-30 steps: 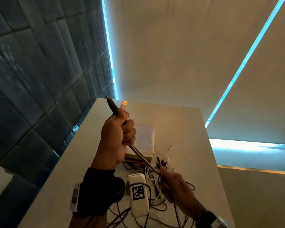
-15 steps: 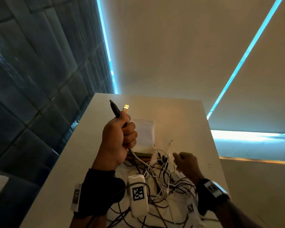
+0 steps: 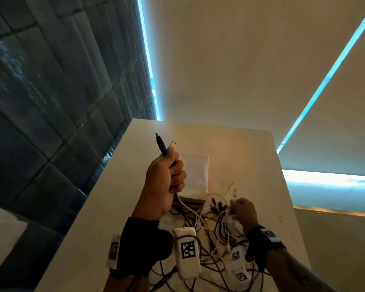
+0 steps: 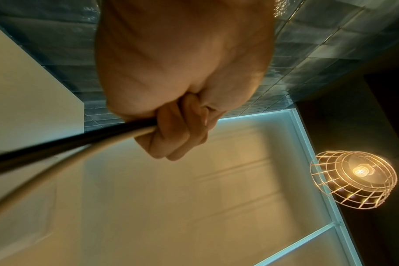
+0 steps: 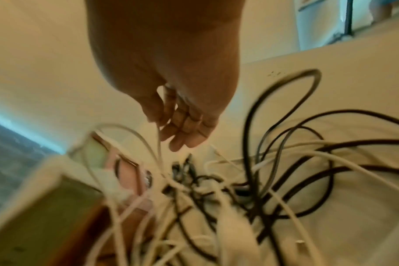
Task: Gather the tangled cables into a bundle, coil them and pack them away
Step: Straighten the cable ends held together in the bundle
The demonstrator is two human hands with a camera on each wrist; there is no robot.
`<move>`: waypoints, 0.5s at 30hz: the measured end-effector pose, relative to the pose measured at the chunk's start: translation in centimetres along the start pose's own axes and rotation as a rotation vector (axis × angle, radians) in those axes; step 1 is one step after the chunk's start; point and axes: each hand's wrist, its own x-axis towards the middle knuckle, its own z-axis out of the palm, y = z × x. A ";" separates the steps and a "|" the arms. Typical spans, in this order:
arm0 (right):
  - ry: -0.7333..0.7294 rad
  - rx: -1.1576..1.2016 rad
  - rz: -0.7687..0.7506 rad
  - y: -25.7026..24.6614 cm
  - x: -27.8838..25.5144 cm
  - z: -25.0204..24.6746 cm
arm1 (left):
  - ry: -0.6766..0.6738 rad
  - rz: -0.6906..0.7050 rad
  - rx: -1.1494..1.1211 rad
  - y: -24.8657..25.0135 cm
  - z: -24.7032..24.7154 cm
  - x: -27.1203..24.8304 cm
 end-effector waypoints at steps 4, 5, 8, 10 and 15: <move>0.027 0.548 -0.191 -4.6 -4.4 -2.1 | -0.008 0.014 0.066 -0.7 0.7 0.2; -0.002 0.582 -0.252 -6.2 -5.8 -2.4 | -0.009 0.025 0.095 -0.8 1.0 0.1; -0.119 0.622 -0.433 -10.6 -9.6 -2.8 | -0.022 0.055 0.212 -1.3 2.4 -0.4; -0.203 0.608 -0.550 -13.3 -12.1 -2.9 | -0.047 0.080 0.319 -1.6 3.2 -0.9; -0.340 0.552 -0.668 -16.2 -15.6 -2.5 | -0.005 0.243 0.552 -1.9 4.4 -2.0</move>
